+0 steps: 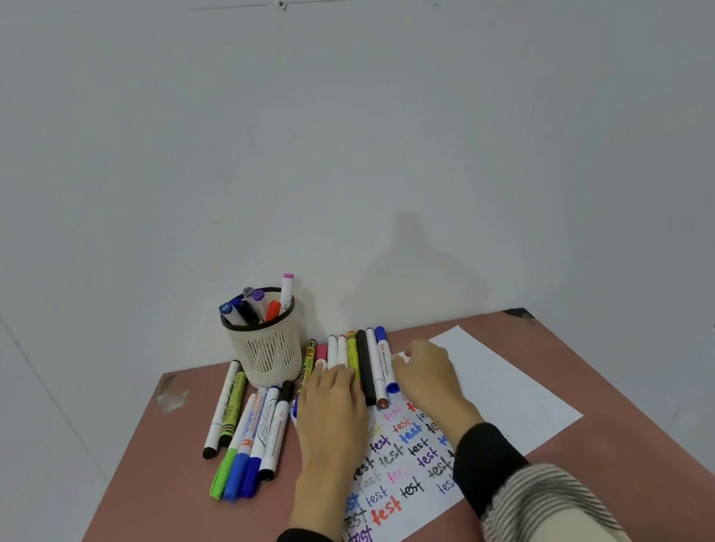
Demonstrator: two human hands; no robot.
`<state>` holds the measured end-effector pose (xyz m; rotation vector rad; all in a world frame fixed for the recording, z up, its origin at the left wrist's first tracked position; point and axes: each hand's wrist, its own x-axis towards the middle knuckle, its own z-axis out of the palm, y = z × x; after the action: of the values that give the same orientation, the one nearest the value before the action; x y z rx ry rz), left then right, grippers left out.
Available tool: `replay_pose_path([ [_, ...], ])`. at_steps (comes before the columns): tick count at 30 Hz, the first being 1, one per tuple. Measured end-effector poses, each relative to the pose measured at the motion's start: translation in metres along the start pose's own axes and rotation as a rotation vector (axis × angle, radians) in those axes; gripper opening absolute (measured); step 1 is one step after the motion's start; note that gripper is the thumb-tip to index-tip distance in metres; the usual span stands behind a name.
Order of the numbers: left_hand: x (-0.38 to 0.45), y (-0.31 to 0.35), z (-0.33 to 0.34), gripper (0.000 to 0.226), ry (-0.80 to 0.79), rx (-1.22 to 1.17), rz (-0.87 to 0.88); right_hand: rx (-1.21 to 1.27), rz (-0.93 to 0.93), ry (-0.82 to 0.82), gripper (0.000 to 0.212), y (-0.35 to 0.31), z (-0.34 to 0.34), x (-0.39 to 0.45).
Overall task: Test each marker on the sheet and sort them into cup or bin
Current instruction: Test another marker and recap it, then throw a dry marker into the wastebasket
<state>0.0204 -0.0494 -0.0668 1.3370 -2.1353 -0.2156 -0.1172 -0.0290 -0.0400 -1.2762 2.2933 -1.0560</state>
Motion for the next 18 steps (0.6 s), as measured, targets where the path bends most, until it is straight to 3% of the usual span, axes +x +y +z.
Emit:
replay_pose_path([
  [5, 0.000, 0.002, -0.001, 0.039, -0.027, -0.004, 0.001, -0.149, 0.043, -0.043, 0.025, -0.012, 0.009, 0.014],
  [12, 0.000, 0.001, 0.000, 0.038, -0.033, -0.018, 0.007, -0.366, 0.075, 0.030, 0.029, 0.004, -0.012, 0.014],
  [16, -0.001, 0.000, 0.001, 0.038, -0.029, -0.022, 0.018, -0.333, 0.047, 0.056, 0.011, 0.024, -0.028, 0.010],
  [18, -0.001, 0.001, 0.001, 0.037, -0.007, -0.044, 0.034, -0.215, 0.019, 0.086, 0.023, 0.035, -0.035, 0.007],
])
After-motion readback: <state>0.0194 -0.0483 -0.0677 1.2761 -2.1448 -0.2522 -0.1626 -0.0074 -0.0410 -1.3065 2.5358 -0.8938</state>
